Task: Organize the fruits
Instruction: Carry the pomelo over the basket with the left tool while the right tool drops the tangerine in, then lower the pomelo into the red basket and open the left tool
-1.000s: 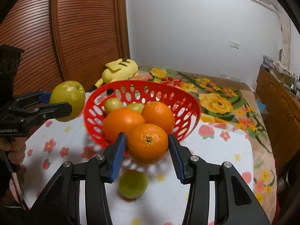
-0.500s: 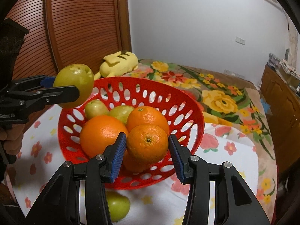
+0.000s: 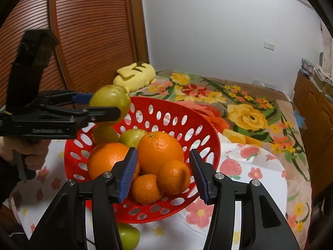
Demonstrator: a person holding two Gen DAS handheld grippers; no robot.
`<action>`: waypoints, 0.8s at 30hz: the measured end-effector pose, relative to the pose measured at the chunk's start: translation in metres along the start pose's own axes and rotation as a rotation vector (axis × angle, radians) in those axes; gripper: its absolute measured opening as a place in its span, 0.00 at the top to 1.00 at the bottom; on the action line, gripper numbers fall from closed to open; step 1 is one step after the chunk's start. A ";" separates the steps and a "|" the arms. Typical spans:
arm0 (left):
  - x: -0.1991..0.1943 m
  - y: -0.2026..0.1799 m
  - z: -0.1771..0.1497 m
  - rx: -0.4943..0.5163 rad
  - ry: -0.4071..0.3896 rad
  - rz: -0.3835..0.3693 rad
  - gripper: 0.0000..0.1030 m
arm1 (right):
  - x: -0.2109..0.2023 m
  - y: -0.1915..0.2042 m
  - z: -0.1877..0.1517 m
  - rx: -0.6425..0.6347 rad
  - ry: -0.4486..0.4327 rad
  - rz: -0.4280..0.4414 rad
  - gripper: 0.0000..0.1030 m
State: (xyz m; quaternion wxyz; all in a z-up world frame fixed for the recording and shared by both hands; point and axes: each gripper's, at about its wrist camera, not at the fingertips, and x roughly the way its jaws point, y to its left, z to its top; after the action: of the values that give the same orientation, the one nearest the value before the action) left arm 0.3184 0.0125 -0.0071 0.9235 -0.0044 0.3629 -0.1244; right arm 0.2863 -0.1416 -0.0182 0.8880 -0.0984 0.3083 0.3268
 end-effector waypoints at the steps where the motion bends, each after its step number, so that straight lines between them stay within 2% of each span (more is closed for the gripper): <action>1: 0.002 0.000 0.001 0.002 0.005 0.001 0.40 | -0.001 -0.001 0.000 0.001 -0.002 0.000 0.49; 14: 0.028 -0.002 -0.002 0.022 0.100 0.034 0.39 | 0.000 -0.009 0.003 0.005 -0.009 0.001 0.48; 18: 0.014 -0.004 0.002 0.037 0.047 0.043 0.38 | 0.001 -0.008 0.004 0.005 -0.009 -0.002 0.48; 24: 0.003 -0.005 0.001 0.039 0.025 0.034 0.38 | -0.001 -0.005 0.001 0.004 -0.009 -0.006 0.48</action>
State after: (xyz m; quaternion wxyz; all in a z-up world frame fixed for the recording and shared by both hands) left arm 0.3199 0.0064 -0.0082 0.9208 0.0212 0.3720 -0.1156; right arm 0.2892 -0.1457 -0.0167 0.8906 -0.0959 0.3046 0.3239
